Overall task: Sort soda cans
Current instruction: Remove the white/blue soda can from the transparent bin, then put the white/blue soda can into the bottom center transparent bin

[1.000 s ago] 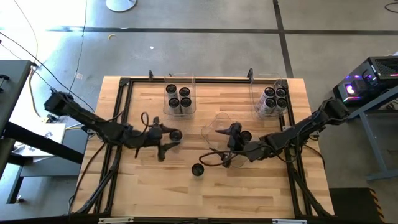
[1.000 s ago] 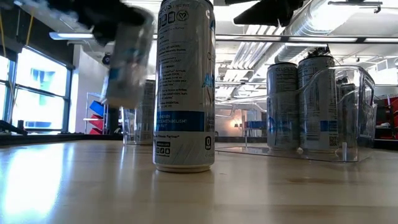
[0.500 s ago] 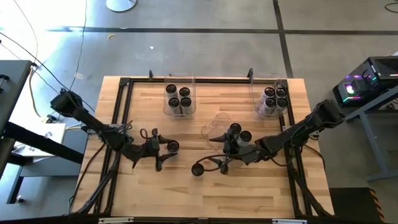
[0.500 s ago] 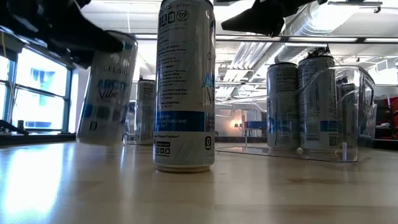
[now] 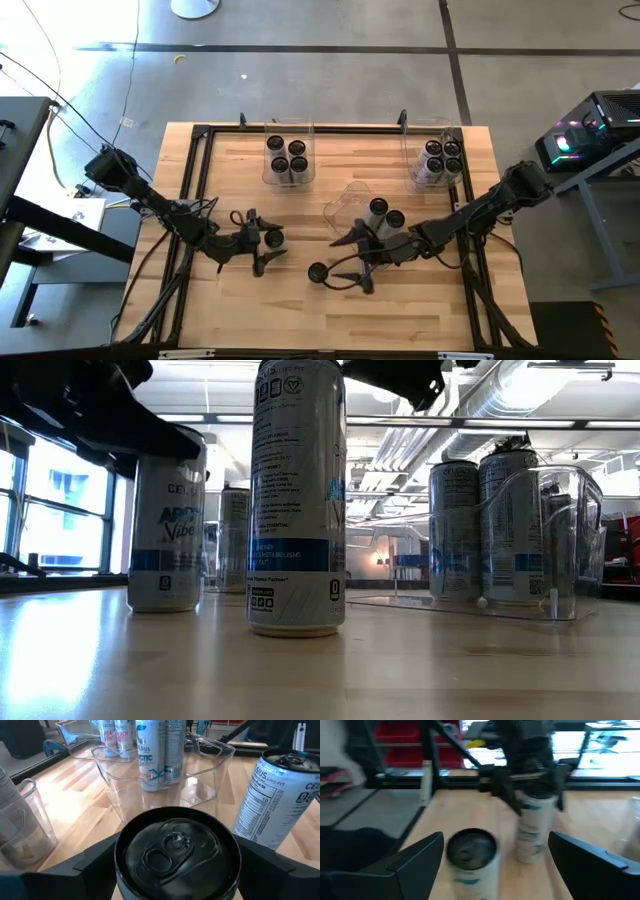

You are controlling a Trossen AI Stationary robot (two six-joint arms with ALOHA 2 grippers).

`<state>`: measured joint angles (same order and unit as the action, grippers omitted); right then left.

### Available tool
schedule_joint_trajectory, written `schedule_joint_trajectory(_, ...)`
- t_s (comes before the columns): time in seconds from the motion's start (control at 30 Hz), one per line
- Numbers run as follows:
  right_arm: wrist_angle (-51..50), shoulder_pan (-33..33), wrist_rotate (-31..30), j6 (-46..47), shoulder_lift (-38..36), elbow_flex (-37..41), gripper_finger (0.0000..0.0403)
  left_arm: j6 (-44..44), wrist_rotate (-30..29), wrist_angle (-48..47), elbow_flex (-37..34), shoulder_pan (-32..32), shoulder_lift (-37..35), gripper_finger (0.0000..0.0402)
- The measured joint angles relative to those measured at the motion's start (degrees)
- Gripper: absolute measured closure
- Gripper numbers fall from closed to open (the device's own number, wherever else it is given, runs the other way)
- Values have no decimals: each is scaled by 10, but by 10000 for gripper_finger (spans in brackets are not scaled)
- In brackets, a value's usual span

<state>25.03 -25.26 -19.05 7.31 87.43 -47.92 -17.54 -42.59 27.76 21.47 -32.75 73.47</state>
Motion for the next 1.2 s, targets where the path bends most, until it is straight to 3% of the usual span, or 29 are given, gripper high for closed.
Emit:
schedule_joint_trajectory(0.1, 17, 0, 33, -8, 3, 0, 50, -3, 5, 0, 0, 0, 0, 83)
schedule_joint_trajectory(0.3, 18, 2, 37, -32, 35, -24, 50, 32, 16, 50, 3, 0, -7, 81)
schedule_joint_trajectory(0.67, -277, 10, 67, -31, 156, -240, 50, 151, 15, 51, 64, -3, -40, 80)
schedule_joint_trajectory(0.87, -370, 15, 55, -4, 194, -296, 57, 157, 9, 34, 69, -15, -40, 80)
schedule_joint_trajectory(1.2, -376, 20, 55, 33, 194, -297, 161, 132, -21, 2, 69, -29, -40, 80)
